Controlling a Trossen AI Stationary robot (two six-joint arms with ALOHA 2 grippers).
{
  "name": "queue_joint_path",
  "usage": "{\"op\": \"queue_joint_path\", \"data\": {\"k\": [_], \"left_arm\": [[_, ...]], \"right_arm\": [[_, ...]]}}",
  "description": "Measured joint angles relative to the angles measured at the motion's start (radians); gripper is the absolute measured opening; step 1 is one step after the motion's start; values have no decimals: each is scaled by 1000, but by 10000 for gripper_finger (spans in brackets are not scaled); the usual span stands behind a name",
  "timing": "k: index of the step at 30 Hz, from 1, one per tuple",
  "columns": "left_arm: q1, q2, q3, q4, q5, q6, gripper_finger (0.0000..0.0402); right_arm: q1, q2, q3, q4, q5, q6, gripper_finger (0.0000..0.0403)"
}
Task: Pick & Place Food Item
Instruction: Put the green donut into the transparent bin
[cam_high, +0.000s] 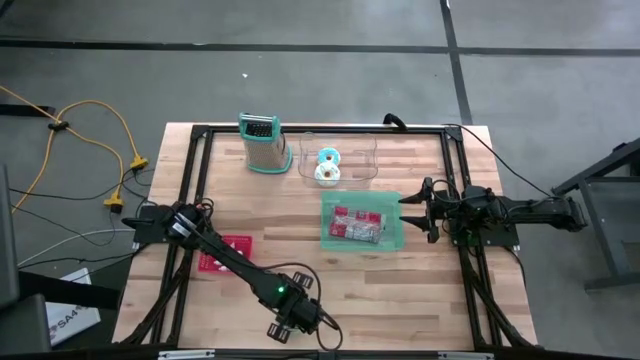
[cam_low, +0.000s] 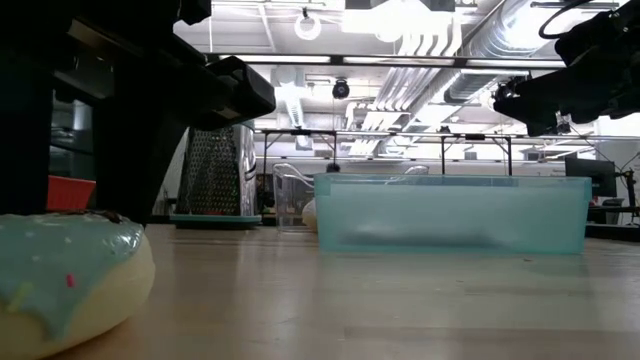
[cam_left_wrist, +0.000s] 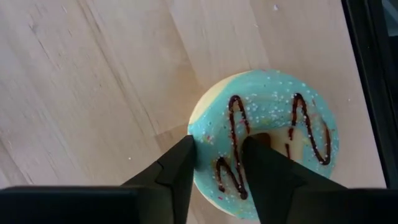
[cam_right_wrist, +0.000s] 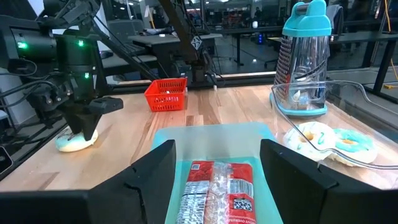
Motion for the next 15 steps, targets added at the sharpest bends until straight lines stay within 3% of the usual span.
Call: {"op": "queue_joint_path", "data": {"k": [10, 15], "left_arm": [[3, 0, 0, 0, 4, -5, 109], [39, -28, -1, -6, 74, -4, 109]], "right_arm": [[0, 0, 0, 0, 0, 0, 223], [0, 0, 0, 0, 0, 0, 223]]}}
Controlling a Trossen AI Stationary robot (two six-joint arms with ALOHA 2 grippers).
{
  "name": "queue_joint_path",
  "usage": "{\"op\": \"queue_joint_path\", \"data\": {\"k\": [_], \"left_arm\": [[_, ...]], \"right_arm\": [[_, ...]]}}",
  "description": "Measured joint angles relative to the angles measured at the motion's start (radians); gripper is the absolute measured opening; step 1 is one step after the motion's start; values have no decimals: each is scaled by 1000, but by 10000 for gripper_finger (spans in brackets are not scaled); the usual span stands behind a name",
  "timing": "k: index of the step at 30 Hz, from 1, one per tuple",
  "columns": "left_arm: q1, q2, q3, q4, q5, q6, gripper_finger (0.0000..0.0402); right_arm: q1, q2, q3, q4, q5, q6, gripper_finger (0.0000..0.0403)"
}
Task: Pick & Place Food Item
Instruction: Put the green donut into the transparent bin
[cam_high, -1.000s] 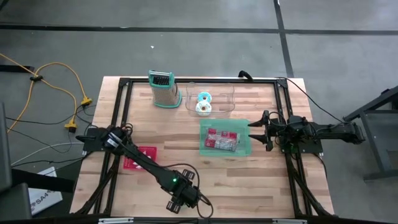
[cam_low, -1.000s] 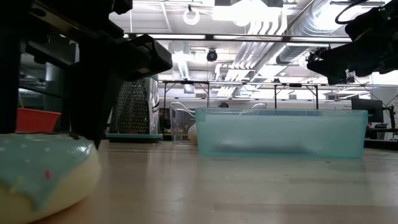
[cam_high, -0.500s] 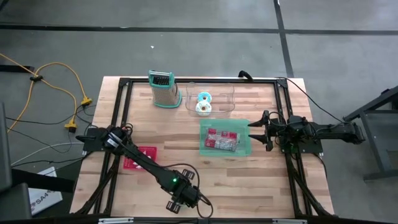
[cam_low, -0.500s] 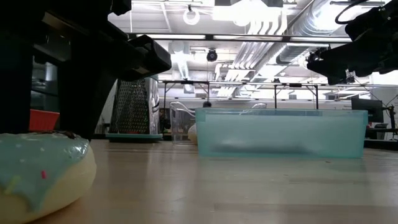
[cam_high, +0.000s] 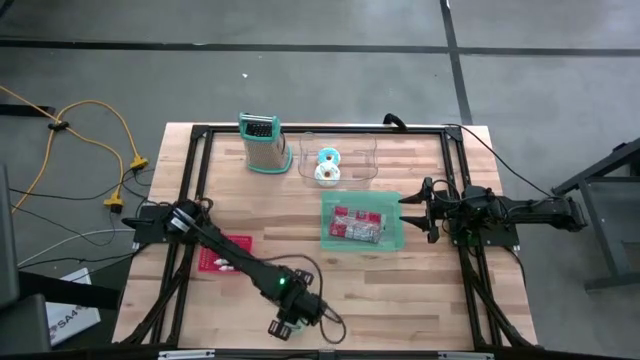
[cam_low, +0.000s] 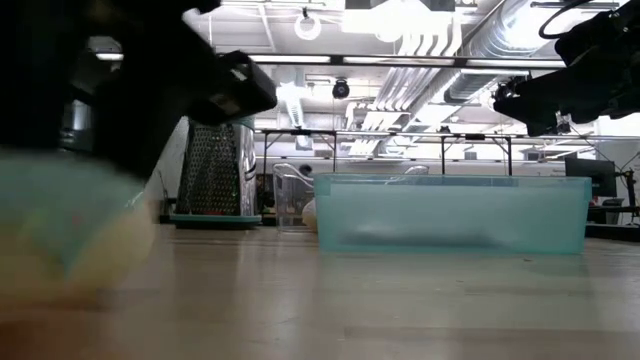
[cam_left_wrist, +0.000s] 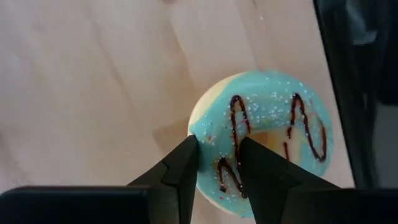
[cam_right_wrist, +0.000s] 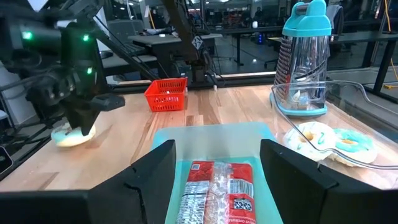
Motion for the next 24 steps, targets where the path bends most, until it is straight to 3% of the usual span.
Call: {"op": "queue_joint_path", "data": {"k": [12, 24], "left_arm": [[178, -166, 0, 1, 41, 107, 108], [234, -180, 0, -22, 41, 110, 108]], "right_arm": [[0, 0, 0, 0, 0, 0, 223], [0, 0, 0, 0, 0, 0, 223]]}}
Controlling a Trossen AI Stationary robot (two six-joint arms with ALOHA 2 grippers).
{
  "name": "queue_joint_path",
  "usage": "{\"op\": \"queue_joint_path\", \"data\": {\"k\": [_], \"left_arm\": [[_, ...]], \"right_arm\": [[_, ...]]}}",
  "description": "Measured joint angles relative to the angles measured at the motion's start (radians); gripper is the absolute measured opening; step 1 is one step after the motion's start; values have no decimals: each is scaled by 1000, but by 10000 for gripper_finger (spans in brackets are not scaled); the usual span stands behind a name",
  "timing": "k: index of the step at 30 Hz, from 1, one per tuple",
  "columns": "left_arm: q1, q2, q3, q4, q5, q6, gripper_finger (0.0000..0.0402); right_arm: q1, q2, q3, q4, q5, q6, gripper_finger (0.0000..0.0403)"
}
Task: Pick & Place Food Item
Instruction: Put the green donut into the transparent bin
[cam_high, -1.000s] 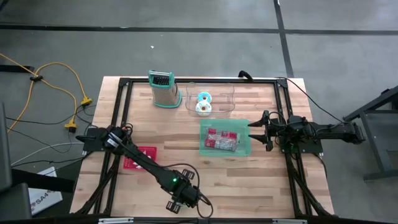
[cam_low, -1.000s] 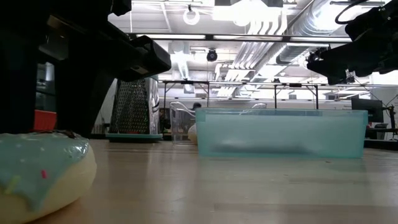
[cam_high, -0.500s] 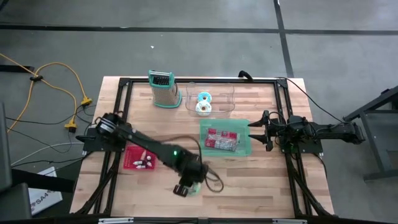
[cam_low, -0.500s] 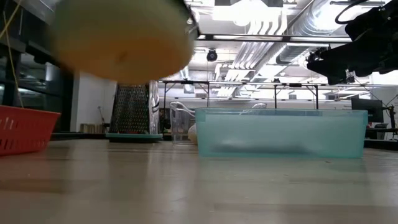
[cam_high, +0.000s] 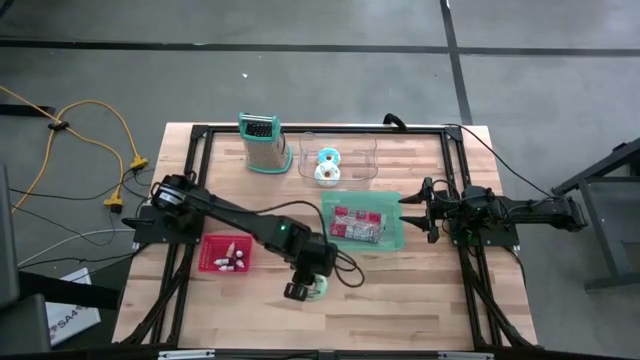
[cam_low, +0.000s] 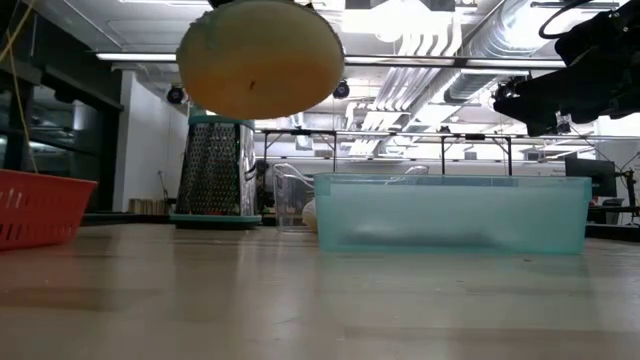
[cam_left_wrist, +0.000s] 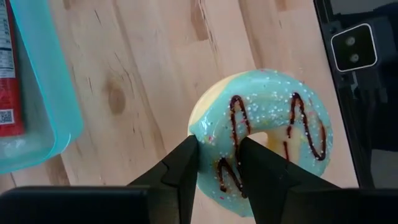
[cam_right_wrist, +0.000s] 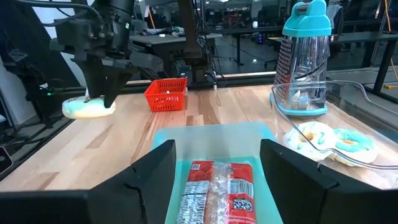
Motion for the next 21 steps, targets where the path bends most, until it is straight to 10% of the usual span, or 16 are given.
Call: {"op": "queue_joint_path", "data": {"k": [21], "left_arm": [[452, 0, 1, 133, -15, -18, 108]], "right_arm": [[0, 0, 0, 0, 0, 0, 223]]}}
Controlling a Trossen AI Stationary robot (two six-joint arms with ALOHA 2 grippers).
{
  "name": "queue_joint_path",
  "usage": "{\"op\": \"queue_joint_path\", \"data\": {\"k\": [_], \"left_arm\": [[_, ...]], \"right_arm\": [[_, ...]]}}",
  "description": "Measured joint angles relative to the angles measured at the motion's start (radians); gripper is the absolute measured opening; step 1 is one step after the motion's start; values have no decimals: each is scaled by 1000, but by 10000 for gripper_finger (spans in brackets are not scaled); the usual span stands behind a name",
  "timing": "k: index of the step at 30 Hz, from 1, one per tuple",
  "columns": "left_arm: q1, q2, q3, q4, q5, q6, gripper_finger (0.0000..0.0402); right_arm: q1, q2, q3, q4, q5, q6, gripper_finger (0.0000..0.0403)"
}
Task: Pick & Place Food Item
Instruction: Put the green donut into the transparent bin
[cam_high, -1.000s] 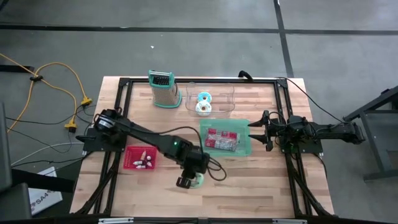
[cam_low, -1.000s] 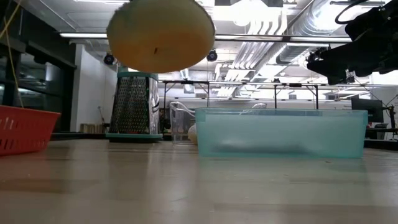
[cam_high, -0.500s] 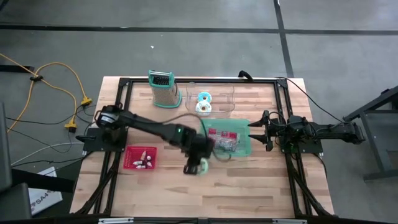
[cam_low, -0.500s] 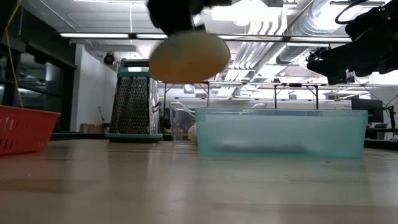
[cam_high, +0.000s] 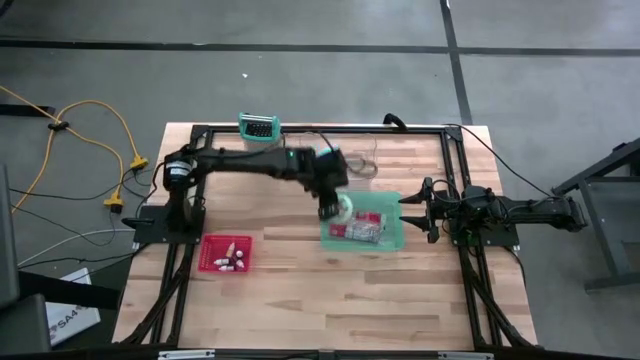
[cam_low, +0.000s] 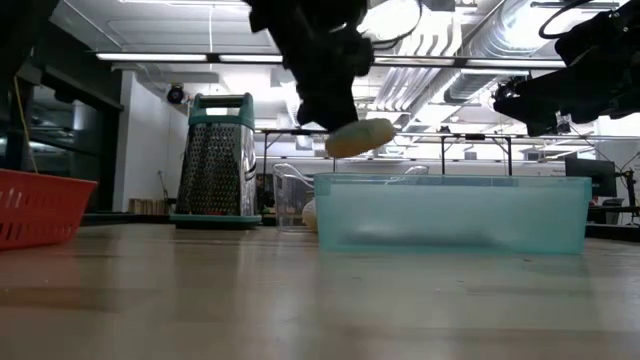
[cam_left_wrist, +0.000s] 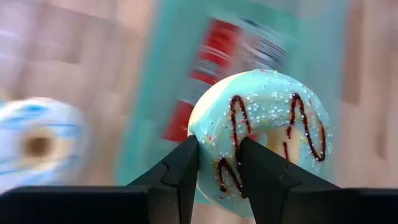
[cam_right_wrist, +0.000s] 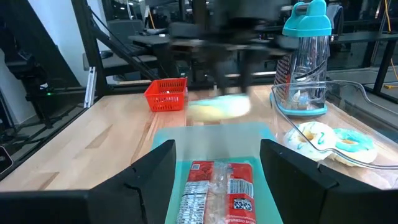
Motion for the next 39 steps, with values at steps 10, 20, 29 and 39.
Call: {"op": "queue_joint_path", "data": {"k": [10, 20, 29, 39], "left_arm": [[194, 11, 1, 57, -95, -5, 108], [275, 11, 1, 61, -259, 49, 108], [303, 12, 1, 48, -310, 74, 108], [316, 12, 1, -19, -303, 72, 108]], "right_arm": [[0, 0, 0, 0, 0, 0, 223], [0, 0, 0, 0, 0, 0, 223], [0, 0, 0, 0, 0, 0, 223], [0, 0, 0, 0, 0, 0, 223]]}}
